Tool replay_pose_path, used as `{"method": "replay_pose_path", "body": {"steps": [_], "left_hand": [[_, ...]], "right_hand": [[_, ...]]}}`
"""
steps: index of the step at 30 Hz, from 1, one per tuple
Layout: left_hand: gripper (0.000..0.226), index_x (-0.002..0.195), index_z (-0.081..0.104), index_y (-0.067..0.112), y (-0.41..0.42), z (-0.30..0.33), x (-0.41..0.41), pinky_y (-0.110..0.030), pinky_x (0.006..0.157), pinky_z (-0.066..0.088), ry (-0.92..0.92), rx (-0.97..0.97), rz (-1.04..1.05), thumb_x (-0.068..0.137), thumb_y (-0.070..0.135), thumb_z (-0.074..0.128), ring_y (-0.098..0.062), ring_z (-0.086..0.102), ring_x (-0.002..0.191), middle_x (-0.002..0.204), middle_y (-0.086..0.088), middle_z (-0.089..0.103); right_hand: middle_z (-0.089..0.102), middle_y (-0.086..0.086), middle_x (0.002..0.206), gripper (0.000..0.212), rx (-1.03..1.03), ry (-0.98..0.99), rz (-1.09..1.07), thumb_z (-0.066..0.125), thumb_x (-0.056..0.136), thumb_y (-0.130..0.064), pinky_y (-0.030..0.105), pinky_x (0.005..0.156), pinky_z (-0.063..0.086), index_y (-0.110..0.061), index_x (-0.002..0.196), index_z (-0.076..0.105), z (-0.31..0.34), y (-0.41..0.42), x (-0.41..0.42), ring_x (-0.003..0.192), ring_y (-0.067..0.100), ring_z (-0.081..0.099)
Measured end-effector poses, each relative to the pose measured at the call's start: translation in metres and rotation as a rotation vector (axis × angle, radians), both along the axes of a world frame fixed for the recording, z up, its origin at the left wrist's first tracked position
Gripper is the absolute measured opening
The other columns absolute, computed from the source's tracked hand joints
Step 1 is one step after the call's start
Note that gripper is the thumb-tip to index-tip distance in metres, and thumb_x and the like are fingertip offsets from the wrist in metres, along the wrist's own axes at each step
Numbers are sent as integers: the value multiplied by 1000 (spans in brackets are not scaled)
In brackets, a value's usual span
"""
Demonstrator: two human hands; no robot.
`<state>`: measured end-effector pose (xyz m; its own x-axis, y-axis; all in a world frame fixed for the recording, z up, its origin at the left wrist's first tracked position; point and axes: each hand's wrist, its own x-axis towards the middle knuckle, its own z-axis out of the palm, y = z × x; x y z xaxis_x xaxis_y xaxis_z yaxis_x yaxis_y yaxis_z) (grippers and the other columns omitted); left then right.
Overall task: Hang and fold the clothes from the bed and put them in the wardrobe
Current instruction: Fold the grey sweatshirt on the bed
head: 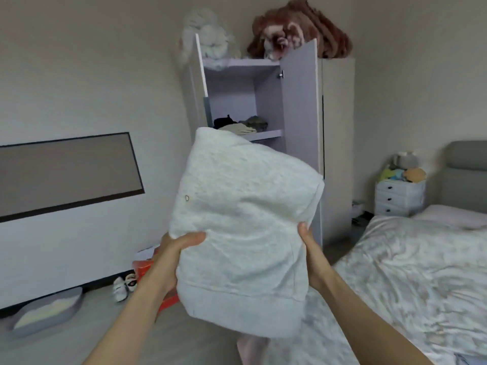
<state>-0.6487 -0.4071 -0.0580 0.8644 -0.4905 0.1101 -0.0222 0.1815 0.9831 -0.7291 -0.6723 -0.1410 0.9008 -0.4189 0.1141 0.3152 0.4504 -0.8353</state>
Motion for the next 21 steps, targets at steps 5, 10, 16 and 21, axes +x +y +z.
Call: {"method": "replay_pose_path", "body": {"steps": [5,10,16,21], "left_hand": [[75,112,65,11,90,11,67,-42,83,53,10,94,109,40,22,83,-29,69,94,105,-11,71],[52,105,61,29,121,13,132,-38,80,54,-312,599,444,56,31,79,-21,66,87,96,6,70],[35,96,45,24,126,-7,191,-27,61,35,-808,1311,612,72,40,65,-20,52,72,73,10,52],[43,113,51,29,109,4,255,-24,64,33,-1083,1355,635,73,39,63,-18,56,86,93,9,63]], "right_hand": [[62,13,121,51,15,173,1,36,95,-54,49,97,44,-16,123,57,-24,89,102,108,27,59],[56,20,125,35,-160,429,-238,43,96,-14,45,94,45,-3,128,49,-42,143,172,110,36,56],[8,-14,152,91,-1261,-15,-131,62,88,-33,29,114,8,-22,151,-2,6,159,238,139,5,6],[-26,-11,152,113,-1882,-99,-150,62,77,-59,50,114,-14,-44,130,-36,37,143,324,137,10,-30]]}}
